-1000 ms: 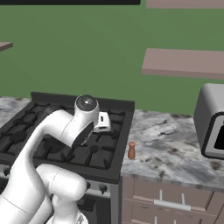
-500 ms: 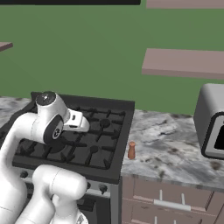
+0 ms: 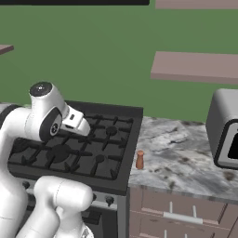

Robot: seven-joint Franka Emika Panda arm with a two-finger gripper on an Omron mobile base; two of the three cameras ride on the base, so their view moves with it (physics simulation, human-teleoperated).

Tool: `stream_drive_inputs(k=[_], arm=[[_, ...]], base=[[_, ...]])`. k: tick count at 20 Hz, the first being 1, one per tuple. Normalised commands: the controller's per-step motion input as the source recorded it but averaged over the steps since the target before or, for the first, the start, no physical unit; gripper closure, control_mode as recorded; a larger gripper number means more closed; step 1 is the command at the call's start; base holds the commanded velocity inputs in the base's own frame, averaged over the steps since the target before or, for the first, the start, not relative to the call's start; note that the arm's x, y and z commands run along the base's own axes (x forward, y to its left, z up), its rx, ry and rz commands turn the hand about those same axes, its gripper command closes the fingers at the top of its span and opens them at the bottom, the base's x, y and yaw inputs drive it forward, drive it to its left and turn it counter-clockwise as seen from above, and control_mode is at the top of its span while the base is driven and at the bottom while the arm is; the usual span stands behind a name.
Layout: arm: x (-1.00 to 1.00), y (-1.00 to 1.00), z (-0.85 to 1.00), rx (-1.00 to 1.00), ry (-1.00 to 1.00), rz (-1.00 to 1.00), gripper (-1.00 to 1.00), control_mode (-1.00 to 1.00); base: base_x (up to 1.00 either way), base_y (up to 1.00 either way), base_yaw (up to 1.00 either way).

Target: Take 2 condiments from the cabinet and move them on the counter near the stove.Make sure the condiments are lined up with each other, next to each other.

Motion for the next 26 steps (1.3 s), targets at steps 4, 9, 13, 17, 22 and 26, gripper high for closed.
stream_drive_inputs(k=[4, 9, 13, 17, 22, 26], arm=[[-0.26, 0.0, 0.56, 0.01, 0.01, 0.0, -1.0, -1.0], [-0.54, 0.0, 0.42, 0.0, -0.02, 0.0, -1.0, -1.0], [-0.51, 0.0, 0.14, -0.02, -0.14, 0.0, -1.0, -1.0], [-0.31, 0.0, 0.0, -0.04, -0.27, 0.04, -1.0, -1.0], [-0.14, 0.0, 0.14, -0.01, -0.24, 0.04, -1.0, -1.0], [-0.1, -0.01, 0.21, 0.0, -0.1, 0.03, -1.0, -1.0]], base=[[0.0, 0.0, 0.0], [0.0, 0.0, 0.0], [0.0, 0.0, 0.0], [0.0, 0.0, 0.0], [0.0, 0.0, 0.0], [0.0, 0.0, 0.0]])
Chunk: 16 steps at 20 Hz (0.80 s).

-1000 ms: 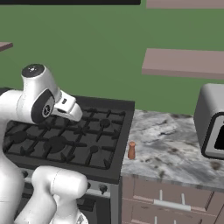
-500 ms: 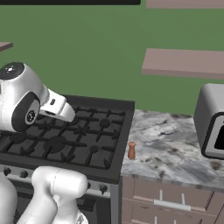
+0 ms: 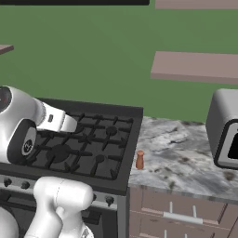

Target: Take 2 condiments from the cabinet and move them on the counter near the stove.Make sure the condiments are lined up with each other, next to each other.

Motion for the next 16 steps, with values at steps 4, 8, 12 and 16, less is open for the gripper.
stream_drive_inputs(k=[4, 8, 12, 16], arm=[[-0.05, 0.0, 0.09, 0.0, 0.0, 0.0, -1.0, -1.0], [0.0, 0.0, 0.0, 0.0, 0.0, 0.0, -1.0, -1.0], [-0.09, -0.02, 0.0, 0.0, 0.0, 0.0, -1.0, -1.0], [0.0, 0.0, 0.0, 0.0, 0.0, 0.0, -1.0, 1.0]], base=[[0.0, 0.0, 0.0], [0.0, 0.0, 0.0], [0.0, 0.0, 0.0], [-0.9, -0.18, -0.26]])
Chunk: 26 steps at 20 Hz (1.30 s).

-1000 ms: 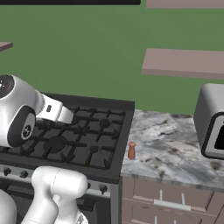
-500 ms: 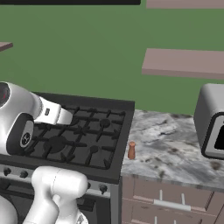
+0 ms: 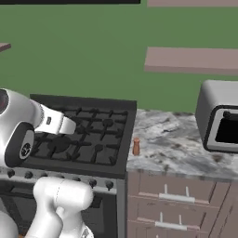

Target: Take 2 condiments from the cabinet and move them on the counter near the stove.Make sure the condiments are lined up with each other, next to each other.

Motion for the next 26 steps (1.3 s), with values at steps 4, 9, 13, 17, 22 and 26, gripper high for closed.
stream_drive_inputs(k=[4, 9, 13, 17, 22, 26], arm=[[0.0, 0.0, 0.0, 0.0, 0.0, 0.0, -1.0, 1.0], [0.0, 0.0, 0.0, 0.0, 0.0, 0.0, -1.0, 1.0], [0.0, 0.0, 0.0, 0.0, 0.0, 0.0, -1.0, 1.0], [0.0, 0.0, 0.0, 0.0, 0.0, 0.0, -1.0, 1.0], [0.0, 0.0, 0.0, 0.0, 0.0, 0.0, -1.0, 1.0], [0.0, 0.0, 0.0, 0.0, 0.0, 0.0, -1.0, 1.0]], base=[[-0.8, -0.12, -0.7], [-0.19, 0.0, -0.97], [0.0, 0.0, -1.0], [0.0, 0.0, -1.0], [0.0, 0.0, -1.0], [0.22, 0.38, -0.76]])
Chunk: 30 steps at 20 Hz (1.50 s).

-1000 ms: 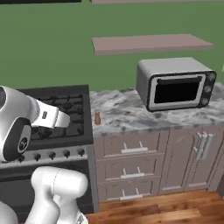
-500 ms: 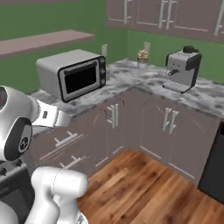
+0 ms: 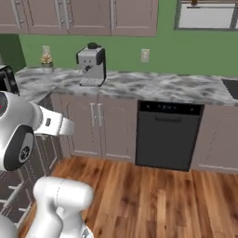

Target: Take 2 condiments from the cabinet and move them on the counter near the stove.Make sure the condiments are lined up with each other, next to each other.

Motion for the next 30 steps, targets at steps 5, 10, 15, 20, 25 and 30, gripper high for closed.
stream_drive_inputs(k=[5, 10, 15, 20, 25, 30], arm=[[0.0, 0.0, 0.0, 0.0, 0.0, 0.0, -1.0, 1.0], [0.0, 0.0, 0.0, 0.0, 0.0, 0.0, -1.0, 1.0], [0.0, 0.0, 0.0, 0.0, 0.0, 0.0, -1.0, 1.0], [0.0, 0.0, 0.0, 0.0, 0.0, 0.0, -1.0, 1.0], [0.0, 0.0, 0.0, 0.0, 0.0, 0.0, -1.0, 1.0], [0.0, 0.0, 0.0, 0.0, 0.0, 0.0, -1.0, 1.0]], base=[[0.38, 0.54, -0.34], [0.91, 0.51, -0.2], [1.0, 0.02, -0.18], [0.9, -0.45, -0.38], [0.1, -0.88, -0.74], [0.01, -0.81, -0.81]])
